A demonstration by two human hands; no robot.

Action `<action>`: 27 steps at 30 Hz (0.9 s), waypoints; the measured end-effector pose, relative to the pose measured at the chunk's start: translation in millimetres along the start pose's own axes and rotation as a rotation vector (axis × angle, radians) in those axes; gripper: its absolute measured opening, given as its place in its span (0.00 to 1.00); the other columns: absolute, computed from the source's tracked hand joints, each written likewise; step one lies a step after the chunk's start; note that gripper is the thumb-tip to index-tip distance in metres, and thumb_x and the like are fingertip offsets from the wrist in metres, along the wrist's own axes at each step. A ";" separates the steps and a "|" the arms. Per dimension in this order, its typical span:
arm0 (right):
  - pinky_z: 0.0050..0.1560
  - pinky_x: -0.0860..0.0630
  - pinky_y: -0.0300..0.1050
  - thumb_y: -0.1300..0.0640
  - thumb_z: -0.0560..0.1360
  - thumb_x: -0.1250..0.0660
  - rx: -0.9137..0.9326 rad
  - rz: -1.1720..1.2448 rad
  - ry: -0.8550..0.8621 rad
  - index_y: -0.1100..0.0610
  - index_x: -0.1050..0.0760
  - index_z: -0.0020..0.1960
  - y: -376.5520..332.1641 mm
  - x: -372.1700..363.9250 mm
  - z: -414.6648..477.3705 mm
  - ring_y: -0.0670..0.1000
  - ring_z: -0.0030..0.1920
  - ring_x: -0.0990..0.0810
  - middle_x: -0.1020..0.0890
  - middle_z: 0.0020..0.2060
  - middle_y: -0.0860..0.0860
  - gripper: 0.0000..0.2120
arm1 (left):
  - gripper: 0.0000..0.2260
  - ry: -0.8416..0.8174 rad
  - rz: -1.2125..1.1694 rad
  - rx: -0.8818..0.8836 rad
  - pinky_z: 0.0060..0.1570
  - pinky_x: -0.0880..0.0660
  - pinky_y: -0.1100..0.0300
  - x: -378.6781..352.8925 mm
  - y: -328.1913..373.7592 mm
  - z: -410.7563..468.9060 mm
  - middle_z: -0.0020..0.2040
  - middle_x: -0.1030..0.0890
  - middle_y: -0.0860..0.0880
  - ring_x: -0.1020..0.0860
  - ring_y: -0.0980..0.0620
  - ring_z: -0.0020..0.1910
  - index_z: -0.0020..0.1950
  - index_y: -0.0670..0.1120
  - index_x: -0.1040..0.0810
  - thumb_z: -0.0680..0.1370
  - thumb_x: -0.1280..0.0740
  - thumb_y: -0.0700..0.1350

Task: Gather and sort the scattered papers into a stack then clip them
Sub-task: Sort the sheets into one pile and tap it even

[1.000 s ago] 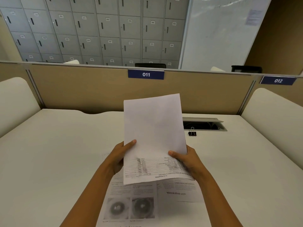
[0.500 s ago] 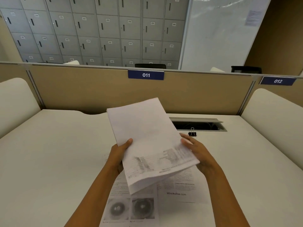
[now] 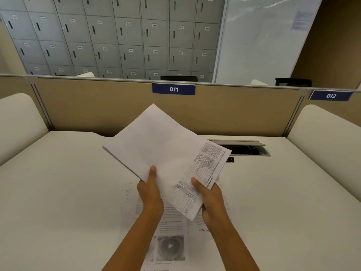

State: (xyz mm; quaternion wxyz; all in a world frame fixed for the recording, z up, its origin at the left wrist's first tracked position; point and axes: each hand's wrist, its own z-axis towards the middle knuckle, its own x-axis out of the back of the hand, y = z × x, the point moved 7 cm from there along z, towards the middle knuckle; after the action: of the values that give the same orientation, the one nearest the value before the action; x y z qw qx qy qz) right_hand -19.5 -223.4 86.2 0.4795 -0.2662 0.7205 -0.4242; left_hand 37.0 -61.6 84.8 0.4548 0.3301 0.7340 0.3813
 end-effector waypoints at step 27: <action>0.46 0.18 0.50 0.59 0.71 0.28 -0.183 -1.111 -0.535 0.59 0.24 0.56 -83.9 10.9 31.8 0.54 0.41 0.15 0.17 0.46 0.55 0.14 | 0.13 -1.039 1.328 -0.334 0.40 0.23 0.61 -60.5 84.9 10.5 0.45 0.17 0.48 0.19 0.50 0.40 0.51 0.47 0.20 0.73 0.33 0.54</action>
State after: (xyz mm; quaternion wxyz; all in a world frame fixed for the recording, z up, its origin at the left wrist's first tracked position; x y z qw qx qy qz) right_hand 3.4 -285.1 148.1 0.3264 -0.7383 0.3627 -0.4657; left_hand 80.7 -67.5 179.9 0.4583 0.7527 0.0218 0.4721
